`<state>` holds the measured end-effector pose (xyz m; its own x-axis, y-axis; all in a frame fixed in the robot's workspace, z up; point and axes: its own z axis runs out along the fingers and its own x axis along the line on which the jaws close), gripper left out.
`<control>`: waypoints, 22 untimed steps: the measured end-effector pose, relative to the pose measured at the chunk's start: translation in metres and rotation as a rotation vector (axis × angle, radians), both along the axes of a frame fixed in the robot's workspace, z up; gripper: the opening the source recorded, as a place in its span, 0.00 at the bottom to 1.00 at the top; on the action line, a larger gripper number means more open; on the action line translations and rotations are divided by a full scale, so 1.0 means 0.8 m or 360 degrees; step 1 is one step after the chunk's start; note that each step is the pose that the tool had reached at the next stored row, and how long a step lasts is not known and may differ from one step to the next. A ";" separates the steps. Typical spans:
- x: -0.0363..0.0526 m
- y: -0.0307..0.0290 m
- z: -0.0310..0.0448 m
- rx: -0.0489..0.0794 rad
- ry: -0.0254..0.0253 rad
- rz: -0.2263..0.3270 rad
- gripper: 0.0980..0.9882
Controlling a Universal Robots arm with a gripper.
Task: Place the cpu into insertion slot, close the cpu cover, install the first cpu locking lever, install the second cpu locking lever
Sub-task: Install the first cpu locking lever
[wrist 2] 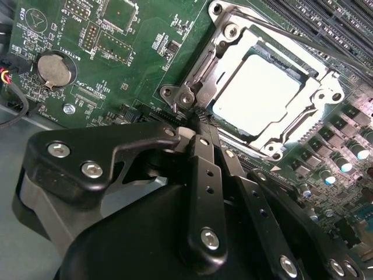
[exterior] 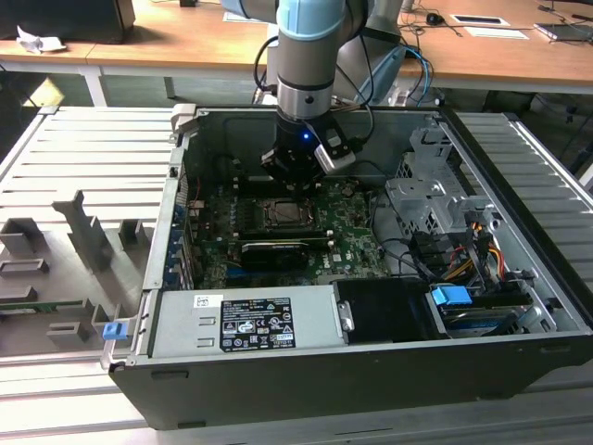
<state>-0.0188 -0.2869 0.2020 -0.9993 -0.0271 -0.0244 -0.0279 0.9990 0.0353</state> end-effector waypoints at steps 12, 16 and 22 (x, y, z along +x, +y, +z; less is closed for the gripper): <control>0.000 0.0002 0.0115 0.0026 0.00000 0.0001 0.01; 0.000 -0.0002 0.0147 0.0025 -0.00003 0.0000 0.01; 0.000 -0.0043 0.0148 0.0025 -0.00001 0.0001 0.01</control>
<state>-0.0187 -0.2903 0.2138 -0.9993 -0.0270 -0.0249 -0.0283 0.9983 0.0510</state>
